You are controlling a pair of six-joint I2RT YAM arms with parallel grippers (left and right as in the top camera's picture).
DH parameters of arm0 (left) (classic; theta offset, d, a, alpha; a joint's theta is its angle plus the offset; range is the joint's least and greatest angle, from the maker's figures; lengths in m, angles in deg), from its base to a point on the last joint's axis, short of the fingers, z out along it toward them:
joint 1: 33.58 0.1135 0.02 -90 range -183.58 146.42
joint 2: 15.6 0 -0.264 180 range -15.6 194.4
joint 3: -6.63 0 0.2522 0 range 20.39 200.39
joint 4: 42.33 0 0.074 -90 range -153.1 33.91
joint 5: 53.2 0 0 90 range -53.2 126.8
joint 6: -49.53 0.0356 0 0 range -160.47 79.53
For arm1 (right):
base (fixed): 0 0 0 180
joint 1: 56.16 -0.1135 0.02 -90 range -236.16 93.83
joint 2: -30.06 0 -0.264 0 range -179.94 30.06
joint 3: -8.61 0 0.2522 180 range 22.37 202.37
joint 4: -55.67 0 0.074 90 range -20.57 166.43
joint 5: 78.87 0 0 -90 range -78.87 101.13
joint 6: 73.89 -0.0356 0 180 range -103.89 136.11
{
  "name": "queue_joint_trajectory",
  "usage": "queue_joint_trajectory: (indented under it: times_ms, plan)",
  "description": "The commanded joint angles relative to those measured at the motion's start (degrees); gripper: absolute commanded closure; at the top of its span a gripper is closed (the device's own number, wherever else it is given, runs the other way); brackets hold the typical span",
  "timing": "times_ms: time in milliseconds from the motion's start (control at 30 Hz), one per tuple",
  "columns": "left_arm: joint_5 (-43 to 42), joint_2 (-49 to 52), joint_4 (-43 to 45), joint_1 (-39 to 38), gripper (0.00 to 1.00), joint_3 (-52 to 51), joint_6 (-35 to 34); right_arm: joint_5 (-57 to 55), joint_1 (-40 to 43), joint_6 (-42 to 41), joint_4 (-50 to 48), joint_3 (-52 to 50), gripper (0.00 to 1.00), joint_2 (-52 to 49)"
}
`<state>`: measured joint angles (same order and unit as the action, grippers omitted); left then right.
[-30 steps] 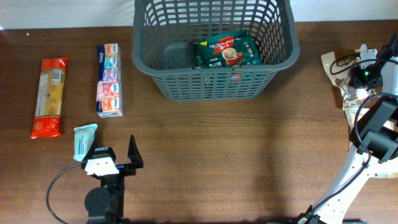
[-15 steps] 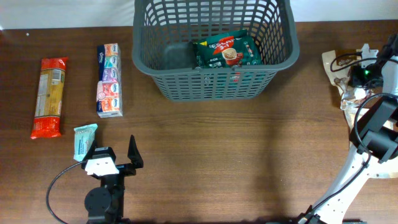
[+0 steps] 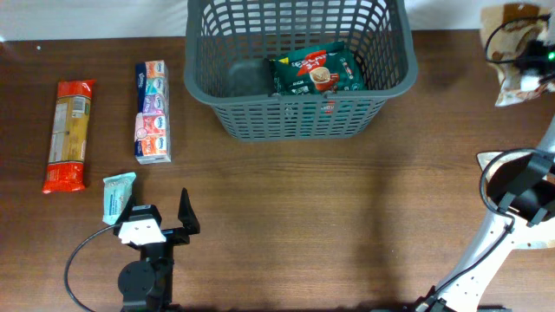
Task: Pack container
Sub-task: 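Lift the pouch and carry it left over the basket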
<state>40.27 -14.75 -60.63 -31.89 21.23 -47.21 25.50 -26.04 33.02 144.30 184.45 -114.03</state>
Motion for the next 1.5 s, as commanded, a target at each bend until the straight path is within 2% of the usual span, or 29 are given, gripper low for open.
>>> queue_joint_trajectory:
  times_ms: [0,100,200,300,567,933,1133,1300,1467]
  plan:
    - [0.28,-0.48,0.09,0.35,0.01,-0.33,-0.09,6.29,-0.15,-2.71,2.32,9.25,0.96,0.15]
    - [0.28,-0.48,0.09,0.35,0.01,-0.33,-0.09,15.02,-0.48,-3.96,5.29,17.77,0.96,0.15]
    - [0.28,-0.48,0.09,0.35,0.01,-0.33,-0.09,23.52,-1.51,-4.33,5.11,17.90,0.97,3.50]
    - [0.28,-0.48,0.07,0.35,0.01,-0.33,-0.09,25.97,-3.50,-4.39,5.25,17.90,0.96,6.34]
    - [0.28,-0.48,0.07,0.35,0.01,-0.33,-0.09,25.94,-12.94,-4.39,5.62,17.88,0.96,11.37]
    - [0.28,-0.48,0.07,0.35,0.01,-0.33,-0.09,25.20,-27.19,-4.33,6.84,17.86,0.96,11.93]
    - [0.28,-0.48,0.07,0.35,0.01,-0.33,-0.09,18.58,-33.35,-3.67,7.56,17.46,0.96,11.52]
    - [0.28,-0.48,0.07,0.35,0.01,-0.33,-0.09,12.00,-37.05,-2.16,6.21,14.08,0.97,11.32]
    - [0.28,-0.48,0.09,0.35,0.01,-0.33,-0.09,10.73,-38.36,-2.21,1.40,5.97,0.97,10.56]
